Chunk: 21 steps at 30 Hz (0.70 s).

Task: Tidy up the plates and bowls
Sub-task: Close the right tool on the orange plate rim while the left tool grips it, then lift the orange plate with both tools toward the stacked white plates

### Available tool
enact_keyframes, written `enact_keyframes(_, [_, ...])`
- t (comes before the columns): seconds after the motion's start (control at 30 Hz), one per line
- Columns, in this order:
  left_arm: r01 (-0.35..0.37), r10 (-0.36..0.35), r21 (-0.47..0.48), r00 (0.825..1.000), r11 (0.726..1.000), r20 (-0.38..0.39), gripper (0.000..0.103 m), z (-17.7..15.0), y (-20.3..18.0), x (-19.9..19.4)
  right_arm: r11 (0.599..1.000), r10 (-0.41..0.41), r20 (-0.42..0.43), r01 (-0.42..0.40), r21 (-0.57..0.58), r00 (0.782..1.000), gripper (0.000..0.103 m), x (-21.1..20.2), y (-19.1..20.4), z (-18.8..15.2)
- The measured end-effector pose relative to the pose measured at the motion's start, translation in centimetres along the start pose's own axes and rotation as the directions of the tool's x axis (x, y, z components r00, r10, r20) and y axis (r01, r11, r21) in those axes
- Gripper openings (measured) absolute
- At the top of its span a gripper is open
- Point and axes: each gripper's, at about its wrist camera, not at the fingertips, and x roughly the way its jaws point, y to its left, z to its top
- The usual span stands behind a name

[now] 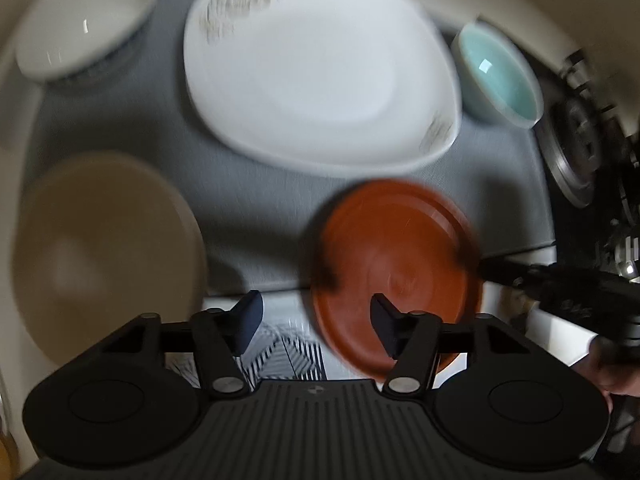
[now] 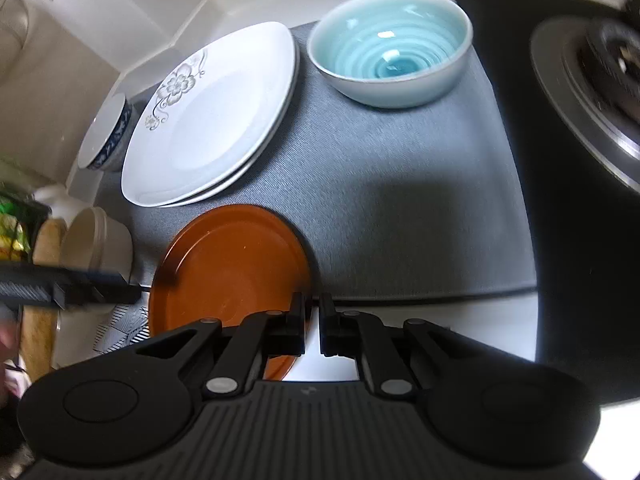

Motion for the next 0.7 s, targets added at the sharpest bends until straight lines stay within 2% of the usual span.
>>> enact_keyframes(0.03, [0.015,-0.015,-0.017,1.0,1.0,-0.018,0.062,0.0,0.1,0.6,1.0,0.007,-0.002,-0.007,0.016,1.0,0.009,0.0,-0.2,-0.1])
enact_keyframes(0.1, [0.045,-0.045,-0.007,0.999,0.999,0.001,0.061,0.2,-0.1,0.8,1.0,0.012,-0.005,-0.011,0.027,1.0,0.011,0.2,-0.3,-0.3])
enact_keyframes(0.13, [0.048,-0.048,-0.004,0.999,0.999,0.002,0.057,0.3,-0.2,0.9,1.0,0.011,-0.007,-0.011,0.028,1.0,0.017,0.3,-0.3,-0.3])
enact_keyframes(0.2, [0.062,-0.062,-0.022,0.998,0.998,-0.013,0.024,0.6,-0.1,1.5,0.999,0.016,-0.013,-0.016,0.034,1.0,0.032,0.5,-0.2,-0.4])
enact_keyframes(0.23, [0.07,-0.07,-0.023,0.997,0.997,-0.032,0.018,0.7,0.0,2.0,0.999,0.02,-0.01,-0.02,0.038,1.0,0.04,0.5,-0.2,-0.5])
enact_keyframes(0.27, [0.079,-0.08,-0.032,0.996,0.996,-0.04,0.009,0.4,0.0,2.3,0.999,0.023,-0.006,-0.022,0.043,1.0,0.041,0.5,-0.2,-0.6])
enact_keyframes(0.33, [0.08,-0.082,-0.048,0.996,0.996,-0.03,0.008,0.3,0.1,2.4,0.999,0.02,0.002,-0.02,0.042,1.0,0.041,0.5,0.0,-0.7])
enact_keyframes(0.4, [0.08,-0.081,-0.052,0.996,0.995,-0.022,0.008,0.2,0.1,2.4,1.0,0.008,0.014,-0.008,0.028,1.0,0.037,0.6,0.2,-0.7])
enact_keyframes(0.47, [0.08,-0.081,-0.062,0.996,0.995,-0.02,0.008,0.2,0.0,2.3,0.999,-0.032,0.019,0.031,0.004,0.999,0.014,0.6,0.5,-0.7])
enact_keyframes(0.53, [0.083,-0.084,-0.069,0.996,0.994,-0.018,0.008,-0.1,0.3,2.2,0.998,-0.066,0.019,0.066,-0.001,0.998,0.006,0.6,0.3,-0.6])
enact_keyframes(0.6, [0.08,-0.082,-0.071,0.996,0.994,-0.018,0.008,-0.1,0.2,2.2,0.998,-0.049,0.021,0.048,0.03,0.999,0.006,0.5,-0.2,-0.6])
enact_keyframes(0.7, [0.074,-0.074,-0.06,0.997,0.995,-0.008,0.008,-0.1,-0.1,2.1,0.998,-0.058,0.025,0.058,0.008,0.998,0.006,0.4,-0.1,-0.9])
